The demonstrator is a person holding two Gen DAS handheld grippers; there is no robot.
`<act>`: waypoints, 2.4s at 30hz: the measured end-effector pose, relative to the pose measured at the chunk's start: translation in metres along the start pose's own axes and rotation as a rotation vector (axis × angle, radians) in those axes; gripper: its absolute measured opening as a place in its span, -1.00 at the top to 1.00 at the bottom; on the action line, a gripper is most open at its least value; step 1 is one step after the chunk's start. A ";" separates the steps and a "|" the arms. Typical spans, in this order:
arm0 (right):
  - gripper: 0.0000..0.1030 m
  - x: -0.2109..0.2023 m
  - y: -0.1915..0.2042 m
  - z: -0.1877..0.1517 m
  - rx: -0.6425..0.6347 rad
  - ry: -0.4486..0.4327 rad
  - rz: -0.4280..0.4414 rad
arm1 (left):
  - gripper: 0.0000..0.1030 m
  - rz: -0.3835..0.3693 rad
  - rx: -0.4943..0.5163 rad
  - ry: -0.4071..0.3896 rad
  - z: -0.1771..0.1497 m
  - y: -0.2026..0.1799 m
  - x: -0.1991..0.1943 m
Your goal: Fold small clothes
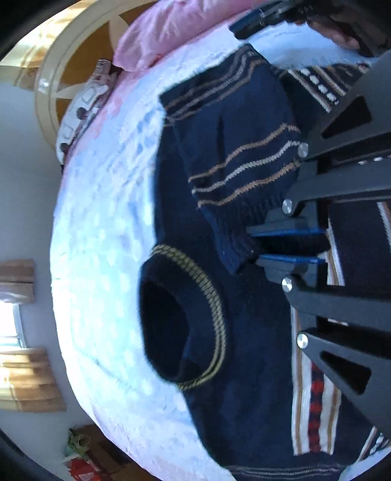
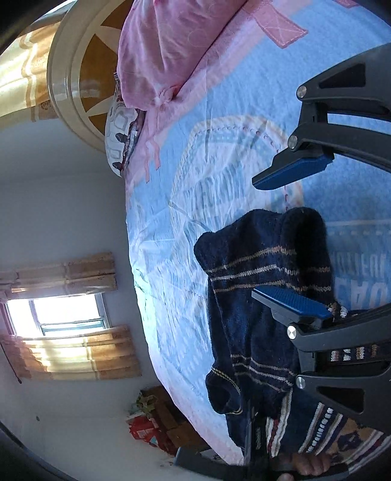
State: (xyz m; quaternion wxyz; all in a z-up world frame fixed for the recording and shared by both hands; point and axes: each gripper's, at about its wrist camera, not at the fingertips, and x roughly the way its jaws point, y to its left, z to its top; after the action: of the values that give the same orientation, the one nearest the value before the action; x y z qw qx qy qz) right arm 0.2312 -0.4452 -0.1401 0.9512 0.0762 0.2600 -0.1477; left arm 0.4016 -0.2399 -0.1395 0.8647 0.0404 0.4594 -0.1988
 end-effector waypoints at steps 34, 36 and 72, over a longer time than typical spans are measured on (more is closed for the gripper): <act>-0.30 0.003 0.005 -0.004 -0.029 0.015 -0.002 | 0.79 0.208 -0.056 0.064 -0.017 0.129 -0.022; -0.30 0.003 0.007 -0.004 -0.042 0.015 0.000 | 0.79 0.221 -0.056 0.067 -0.018 0.129 -0.017; -0.31 -0.005 0.066 -0.001 -0.173 0.134 0.404 | -0.66 0.442 -0.083 -0.040 -0.051 0.159 -0.010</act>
State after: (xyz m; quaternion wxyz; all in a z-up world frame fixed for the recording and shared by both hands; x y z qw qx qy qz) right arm 0.2482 -0.3810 -0.1341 0.9451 0.0544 0.3135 0.0740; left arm 0.4172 -0.0783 -0.1785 0.8971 0.1005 0.4300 0.0137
